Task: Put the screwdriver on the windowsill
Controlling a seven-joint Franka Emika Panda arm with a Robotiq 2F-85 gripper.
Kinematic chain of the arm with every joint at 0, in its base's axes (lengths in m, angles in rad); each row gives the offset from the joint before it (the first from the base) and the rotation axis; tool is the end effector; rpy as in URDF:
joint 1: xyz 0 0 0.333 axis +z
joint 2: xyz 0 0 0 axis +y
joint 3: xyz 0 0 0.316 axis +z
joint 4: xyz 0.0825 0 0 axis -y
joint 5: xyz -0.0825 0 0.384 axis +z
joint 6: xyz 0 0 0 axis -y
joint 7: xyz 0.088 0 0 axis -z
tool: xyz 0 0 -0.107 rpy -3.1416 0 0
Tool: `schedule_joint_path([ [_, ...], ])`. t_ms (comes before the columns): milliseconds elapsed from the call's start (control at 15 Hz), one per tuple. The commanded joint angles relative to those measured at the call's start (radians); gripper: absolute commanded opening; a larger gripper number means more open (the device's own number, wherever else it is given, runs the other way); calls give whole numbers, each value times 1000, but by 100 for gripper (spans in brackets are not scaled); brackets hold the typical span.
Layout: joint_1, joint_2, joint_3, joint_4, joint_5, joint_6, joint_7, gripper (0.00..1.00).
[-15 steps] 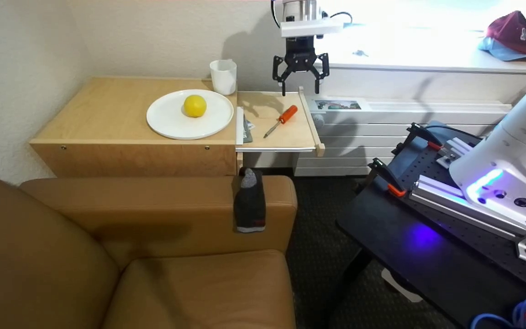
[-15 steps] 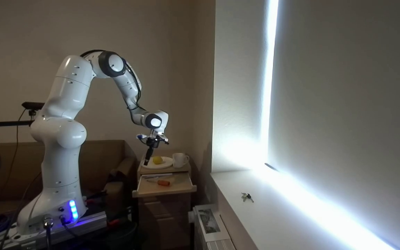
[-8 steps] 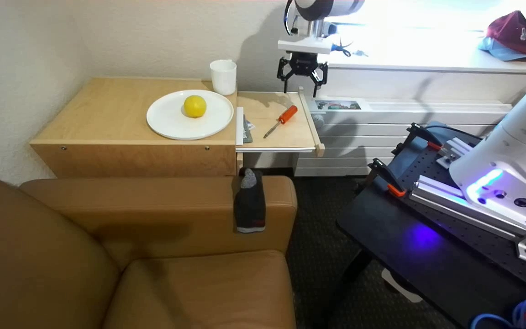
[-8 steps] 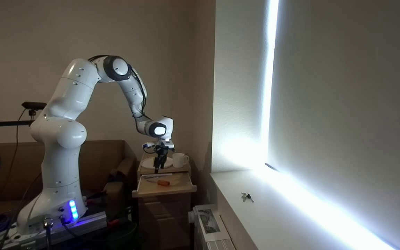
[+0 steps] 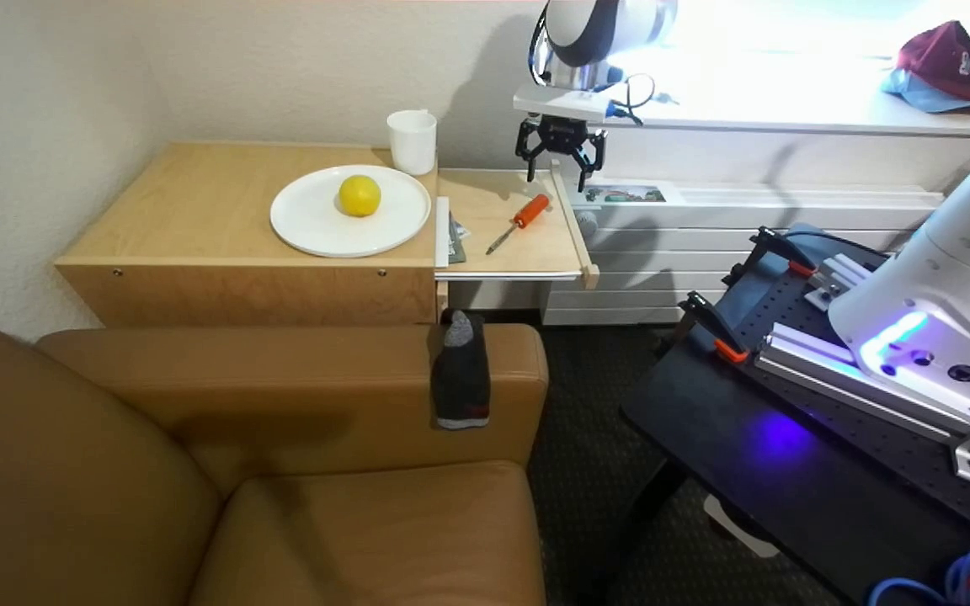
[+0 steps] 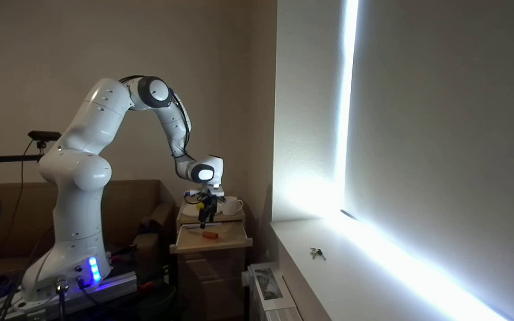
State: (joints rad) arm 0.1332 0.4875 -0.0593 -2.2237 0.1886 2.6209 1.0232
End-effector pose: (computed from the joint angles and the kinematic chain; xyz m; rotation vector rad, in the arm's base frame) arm 0.5329 0.0336 0.1449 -2.6614 1.6528 0.1642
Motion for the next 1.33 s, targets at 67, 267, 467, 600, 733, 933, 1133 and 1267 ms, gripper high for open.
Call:
schedule_joint_path([
  [67,80,104,-52,64,-59,39,138,100],
  [267,91,149,-27,102,-24,60,213,100],
  [467,115,185,-39,134,-24,75,293,100],
  [600,165,218,-94,144,-78,59,372,100],
  [733,131,192,-56,126,-63,59,337,100],
  [933,118,203,-37,124,-52,86,319,74],
  [1133,124,204,-37,122,-55,95,321,52],
  [1267,123,197,-41,112,-56,102,320,38],
])
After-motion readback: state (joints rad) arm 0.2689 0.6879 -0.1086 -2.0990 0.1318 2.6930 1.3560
